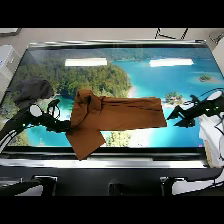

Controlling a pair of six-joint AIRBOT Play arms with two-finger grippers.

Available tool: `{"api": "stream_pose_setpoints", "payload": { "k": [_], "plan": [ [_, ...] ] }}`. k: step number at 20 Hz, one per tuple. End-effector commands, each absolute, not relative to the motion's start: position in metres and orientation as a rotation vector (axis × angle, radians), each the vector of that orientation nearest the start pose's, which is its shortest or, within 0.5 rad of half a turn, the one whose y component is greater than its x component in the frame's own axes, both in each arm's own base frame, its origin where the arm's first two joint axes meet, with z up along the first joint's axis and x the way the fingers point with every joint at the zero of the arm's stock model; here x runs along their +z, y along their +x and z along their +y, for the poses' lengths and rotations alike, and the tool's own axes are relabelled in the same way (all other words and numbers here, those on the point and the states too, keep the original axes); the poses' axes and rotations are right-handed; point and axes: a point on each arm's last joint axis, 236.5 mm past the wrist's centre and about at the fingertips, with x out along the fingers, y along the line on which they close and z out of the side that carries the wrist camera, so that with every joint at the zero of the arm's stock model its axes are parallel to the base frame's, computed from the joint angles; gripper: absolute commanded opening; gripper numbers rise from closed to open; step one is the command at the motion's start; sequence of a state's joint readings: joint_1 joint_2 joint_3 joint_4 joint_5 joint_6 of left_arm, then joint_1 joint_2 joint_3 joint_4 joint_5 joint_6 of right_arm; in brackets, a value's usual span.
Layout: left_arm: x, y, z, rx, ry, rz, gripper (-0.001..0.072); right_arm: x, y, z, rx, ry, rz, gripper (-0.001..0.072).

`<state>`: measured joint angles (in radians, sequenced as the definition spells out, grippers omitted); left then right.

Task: Fold the clothes and pants, and hang the long-sleeved shirts on hangers.

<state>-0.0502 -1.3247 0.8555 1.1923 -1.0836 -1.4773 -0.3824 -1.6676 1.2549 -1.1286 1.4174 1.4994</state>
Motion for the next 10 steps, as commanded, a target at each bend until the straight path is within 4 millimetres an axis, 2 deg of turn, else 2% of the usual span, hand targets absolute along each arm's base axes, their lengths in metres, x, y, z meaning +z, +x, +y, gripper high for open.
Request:
{"api": "stream_pose_setpoints", "payload": {
  "k": [1, 3, 4, 5, 6, 8, 9, 10],
  "plan": [
    [-0.078, 0.306, -0.095, -0.240, -0.302, 1.502, 0.0024, -0.106, 0.356, -0.005, 0.088, 0.677, 1.713, 0.0560],
    [-0.073, 0.308, -0.099, -0.249, -0.324, 1.489, 0.0024, -0.111, 0.355, 0.004, 0.101, 0.666, 1.733, 0.0532],
    [-0.071, 0.308, -0.101, -0.252, -0.331, 1.485, 0.0024, -0.111, 0.355, 0.008, 0.103, 0.665, 1.736, 0.0430],
    [-0.069, 0.309, -0.101, -0.253, -0.330, 1.479, 0.0024, -0.110, 0.356, 0.009, 0.106, 0.666, 1.734, 0.0269],
    [-0.067, 0.311, -0.101, -0.255, -0.331, 1.472, 0.0024, -0.106, 0.355, 0.014, 0.122, 0.675, 1.741, 0.0045],
    [-0.049, 0.324, -0.102, -0.265, -0.325, 1.415, 0.0024, -0.086, 0.361, 0.013, 0.166, 0.641, 1.711, 0.0044],
    [-0.027, 0.340, -0.102, -0.277, -0.314, 1.347, 0.0023, -0.068, 0.373, 0.011, 0.185, 0.607, 1.657, 0.0043],
    [0.003, 0.360, -0.102, -0.286, -0.305, 1.257, 0.0023, -0.040, 0.392, 0.006, 0.193, 0.567, 1.560, 0.0042]
  ]
}}
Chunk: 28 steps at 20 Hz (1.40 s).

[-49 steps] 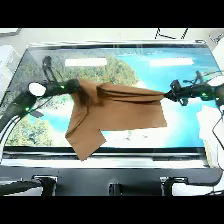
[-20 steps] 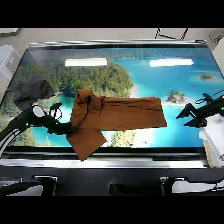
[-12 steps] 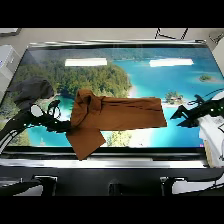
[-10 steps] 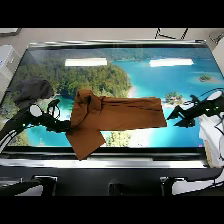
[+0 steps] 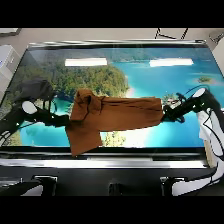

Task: Fold the clothes and pants, and hang the long-sleeved shirts on hangers.

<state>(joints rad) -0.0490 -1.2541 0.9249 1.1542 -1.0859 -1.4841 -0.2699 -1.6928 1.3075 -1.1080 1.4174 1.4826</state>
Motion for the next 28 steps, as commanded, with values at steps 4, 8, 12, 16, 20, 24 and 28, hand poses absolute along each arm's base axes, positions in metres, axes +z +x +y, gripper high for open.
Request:
{"api": "stream_pose_setpoints", "payload": {
  "k": [4, 8, 12, 16, 20, 24, 28],
  "plan": [
    [0.243, 0.427, -0.072, -0.287, -0.251, 0.668, 0.0023, 0.178, 0.470, -0.019, 0.173, 0.351, 0.920, 0.0043],
    [0.487, 0.354, -0.027, -0.193, -0.224, 0.091, 0.0024, 0.441, 0.413, -0.030, 0.068, 0.146, 0.193, 0.0044],
    [0.546, 0.265, -0.041, -0.213, -0.239, -0.088, 0.0024, 0.504, 0.314, -0.002, 0.078, 0.131, 0.047, 0.0044],
    [0.594, 0.227, -0.049, -0.259, -0.265, -0.288, 0.0024, 0.546, 0.278, 0.004, 0.072, 0.114, -0.113, 0.0044],
    [0.570, 0.253, -0.046, -0.247, -0.265, -0.204, 0.0023, 0.542, 0.298, -0.003, 0.067, 0.176, -0.101, 0.0044],
    [0.435, 0.350, -0.042, -0.228, -0.346, 0.181, 0.0024, 0.392, 0.380, -0.012, 0.083, 0.273, 0.437, 0.0044],
    [0.225, 0.439, -0.075, -0.216, -0.461, 0.540, 0.0024, 0.170, 0.452, -0.021, 0.083, 0.436, 1.018, 0.0044]
  ]
}}
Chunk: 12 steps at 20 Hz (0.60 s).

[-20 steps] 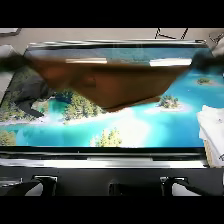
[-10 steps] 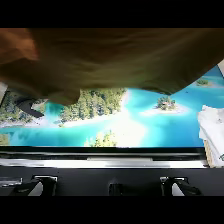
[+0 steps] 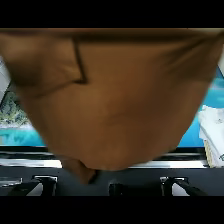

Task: Fold the clothes and pants, and hang the long-sleeved shirts on hangers.

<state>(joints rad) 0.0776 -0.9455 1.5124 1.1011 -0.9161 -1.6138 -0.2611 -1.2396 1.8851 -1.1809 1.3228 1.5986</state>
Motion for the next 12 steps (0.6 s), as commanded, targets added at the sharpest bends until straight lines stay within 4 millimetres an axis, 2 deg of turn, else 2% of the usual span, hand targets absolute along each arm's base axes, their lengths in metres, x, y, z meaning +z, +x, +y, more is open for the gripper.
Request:
{"api": "stream_pose_setpoints", "payload": {
  "k": [1, 3, 4, 5, 6, 7, 8, 10, 12],
  "plan": [
    [0.170, 0.453, -0.084, -0.194, -0.481, 0.604, 0.0024, 0.124, 0.462, -0.020, 0.073, 0.459, 1.106, 0.0044],
    [0.079, 0.472, -0.092, -0.116, -0.559, 0.711, 0.0024, 0.049, 0.482, -0.004, 0.080, 0.489, 1.227, 0.0044],
    [0.039, 0.480, -0.093, -0.062, -0.629, 0.769, 0.0024, 0.022, 0.495, 0.004, 0.077, 0.499, 1.246, 0.0044],
    [0.012, 0.488, -0.094, -0.027, -0.682, 0.805, 0.0024, -0.001, 0.510, 0.012, 0.067, 0.515, 1.242, 0.0045],
    [-0.005, 0.498, -0.095, -0.004, -0.731, 0.814, 0.0024, -0.014, 0.524, 0.015, 0.052, 0.531, 1.213, 0.0045],
    [-0.011, 0.510, -0.094, 0.013, -0.768, 0.795, 0.0024, -0.020, 0.541, 0.012, 0.020, 0.561, 1.158, 0.0045],
    [-0.008, 0.526, -0.090, 0.027, -0.783, 0.742, 0.0024, -0.019, 0.558, 0.006, -0.015, 0.596, 1.089, 0.0045],
    [0.017, 0.558, -0.075, 0.047, -0.784, 0.583, 0.0024, -0.005, 0.586, -0.012, -0.064, 0.629, 0.941, 0.0045],
    [0.040, 0.577, -0.063, 0.061, -0.783, 0.458, 0.0024, 0.007, 0.604, -0.021, -0.085, 0.640, 0.843, 0.0045]
  ]
}}
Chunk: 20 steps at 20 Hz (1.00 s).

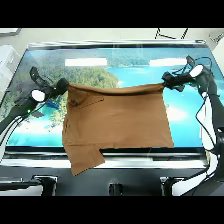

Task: Fold the clothes and pants, and hang the long-sleeved shirts on hangers.

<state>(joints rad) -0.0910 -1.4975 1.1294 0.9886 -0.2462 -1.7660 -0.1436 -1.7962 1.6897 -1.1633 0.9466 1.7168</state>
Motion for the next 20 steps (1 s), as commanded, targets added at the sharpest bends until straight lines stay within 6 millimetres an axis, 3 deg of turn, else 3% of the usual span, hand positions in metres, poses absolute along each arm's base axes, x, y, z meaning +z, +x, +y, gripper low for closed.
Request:
{"api": "stream_pose_setpoints", "payload": {
  "k": [1, 3, 6, 7, 8, 9, 10, 12, 15, 16, 17, 18, 20],
  "plan": [
    [0.042, 0.581, -0.062, 0.063, -0.781, 0.441, 0.0024, 0.007, 0.607, -0.022, -0.087, 0.640, 0.829, 0.0045],
    [0.020, 0.576, -0.072, 0.059, -0.776, 0.511, 0.0024, -0.007, 0.602, -0.019, -0.092, 0.652, 0.872, 0.0045],
    [-0.030, 0.552, -0.101, 0.028, -0.768, 0.731, 0.0025, -0.037, 0.576, -0.007, -0.082, 0.663, 1.033, 0.0046],
    [-0.037, 0.543, -0.108, 0.017, -0.767, 0.786, 0.0055, -0.038, 0.570, -0.005, -0.078, 0.661, 1.064, 0.0099],
    [-0.038, 0.535, -0.109, 0.008, -0.770, 0.832, 0.0260, -0.033, 0.562, -0.006, -0.074, 0.665, 1.093, 0.0320],
    [-0.035, 0.525, -0.107, -0.005, -0.770, 0.886, 0.0565, -0.023, 0.552, -0.013, -0.072, 0.665, 1.118, 0.0516],
    [-0.026, 0.512, -0.098, -0.041, -0.728, 0.946, 0.0694, -0.010, 0.541, -0.025, -0.067, 0.652, 1.139, 0.0564],
    [-0.007, 0.476, -0.067, -0.113, -0.612, 1.085, 0.0694, 0.012, 0.503, -0.063, -0.072, 0.639, 1.209, 0.0572],
    [-0.008, 0.390, -0.008, -0.062, -0.554, 1.366, 0.0632, 0.019, 0.406, -0.115, -0.135, 0.663, 1.478, 0.0568],
    [-0.014, 0.359, -0.003, -0.081, -0.552, 1.454, 0.0632, 0.017, 0.377, -0.126, -0.171, 0.668, 1.563, 0.0568],
    [-0.024, 0.328, -0.007, -0.112, -0.570, 1.538, 0.0575, 0.014, 0.356, -0.131, -0.199, 0.672, 1.615, 0.0568],
    [-0.035, 0.300, -0.015, -0.163, -0.579, 1.599, 0.0475, 0.011, 0.340, -0.131, -0.210, 0.662, 1.641, 0.0568],
    [-0.058, 0.256, -0.044, -0.289, -0.644, 1.665, 0.0454, 0.000, 0.320, -0.121, -0.206, 0.639, 1.658, 0.0568]
  ]
}}
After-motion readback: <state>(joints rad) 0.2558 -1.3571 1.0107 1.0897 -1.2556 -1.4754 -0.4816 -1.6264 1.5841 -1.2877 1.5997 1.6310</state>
